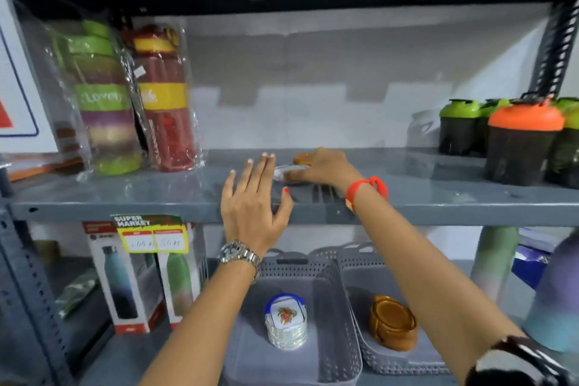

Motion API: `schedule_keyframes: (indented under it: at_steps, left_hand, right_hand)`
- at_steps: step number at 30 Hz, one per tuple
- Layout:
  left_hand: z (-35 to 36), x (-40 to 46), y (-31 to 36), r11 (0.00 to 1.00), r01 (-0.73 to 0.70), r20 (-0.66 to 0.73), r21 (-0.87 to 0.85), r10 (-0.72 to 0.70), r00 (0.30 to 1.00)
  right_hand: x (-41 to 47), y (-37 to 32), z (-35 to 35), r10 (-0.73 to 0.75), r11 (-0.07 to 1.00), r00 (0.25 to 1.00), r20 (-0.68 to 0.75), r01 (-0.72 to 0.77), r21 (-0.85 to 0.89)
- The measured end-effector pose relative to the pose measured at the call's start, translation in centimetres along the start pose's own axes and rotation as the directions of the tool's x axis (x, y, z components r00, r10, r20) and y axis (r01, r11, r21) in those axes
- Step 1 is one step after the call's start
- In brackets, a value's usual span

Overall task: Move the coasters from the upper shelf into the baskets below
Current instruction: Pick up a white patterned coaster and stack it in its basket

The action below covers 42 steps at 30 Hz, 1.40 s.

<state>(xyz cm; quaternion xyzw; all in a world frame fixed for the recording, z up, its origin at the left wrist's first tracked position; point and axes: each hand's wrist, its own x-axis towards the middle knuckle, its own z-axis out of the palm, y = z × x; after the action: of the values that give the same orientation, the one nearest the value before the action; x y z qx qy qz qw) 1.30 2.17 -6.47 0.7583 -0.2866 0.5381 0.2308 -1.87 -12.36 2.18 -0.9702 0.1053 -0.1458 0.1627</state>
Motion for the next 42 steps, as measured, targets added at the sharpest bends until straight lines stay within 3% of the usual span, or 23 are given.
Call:
schedule_keyframes:
  at_steps: [7,10,13,17,21,27,29,36,42]
  left_hand:
    - [-0.1,0.1,0.1,1.000,0.007,0.018,0.015,-0.007,1.000]
    - [-0.1,0.1,0.0,1.000,0.006,0.015,0.015,-0.006,1.000]
    - [-0.1,0.1,0.0,1.000,0.009,0.008,0.016,-0.009,1.000]
    - [-0.1,0.1,0.1,1.000,0.014,0.014,0.014,-0.014,1.000]
    - [-0.3,0.2,0.1,1.000,0.015,0.042,0.000,-0.015,0.999]
    - [-0.6,0.3,0.2,1.000,0.023,0.110,0.010,-0.024,0.994]
    - [-0.8,0.4,0.3,1.000,0.026,0.097,-0.004,-0.026,0.995]
    - [-0.9,0.2,0.5,1.000,0.016,0.056,-0.006,-0.015,0.998]
    - [-0.8,0.2,0.5,1.000,0.005,0.018,-0.003,-0.005,1.000]
  right_hand:
    - [2.2,0.1,1.1,0.093,0.995,0.995,0.020,-0.093,0.027]
    - [1.3,0.2,0.8,0.127,0.987,0.984,-0.124,-0.113,0.110]
    - [-0.9,0.1,0.2,0.130,0.991,0.930,-0.345,-0.129,0.026]
    - [-3.6,0.0,-0.5,0.114,0.993,0.799,-0.590,-0.075,0.090]
    - [-6.9,-0.5,-1.1,0.070,0.976,0.635,-0.769,0.114,0.183]
    - [-12.1,-2.3,-1.9,-0.040,0.939,0.345,-0.938,0.333,0.083]
    - [-13.6,-2.9,-2.3,-0.061,0.929,0.281,-0.958,0.368,0.048]
    - [-17.1,-4.5,-4.0,-0.117,0.900,0.203,-0.972,0.435,-0.018]
    - [-17.6,-3.9,-3.5,-0.105,0.896,0.278,-0.955,0.444,0.030]
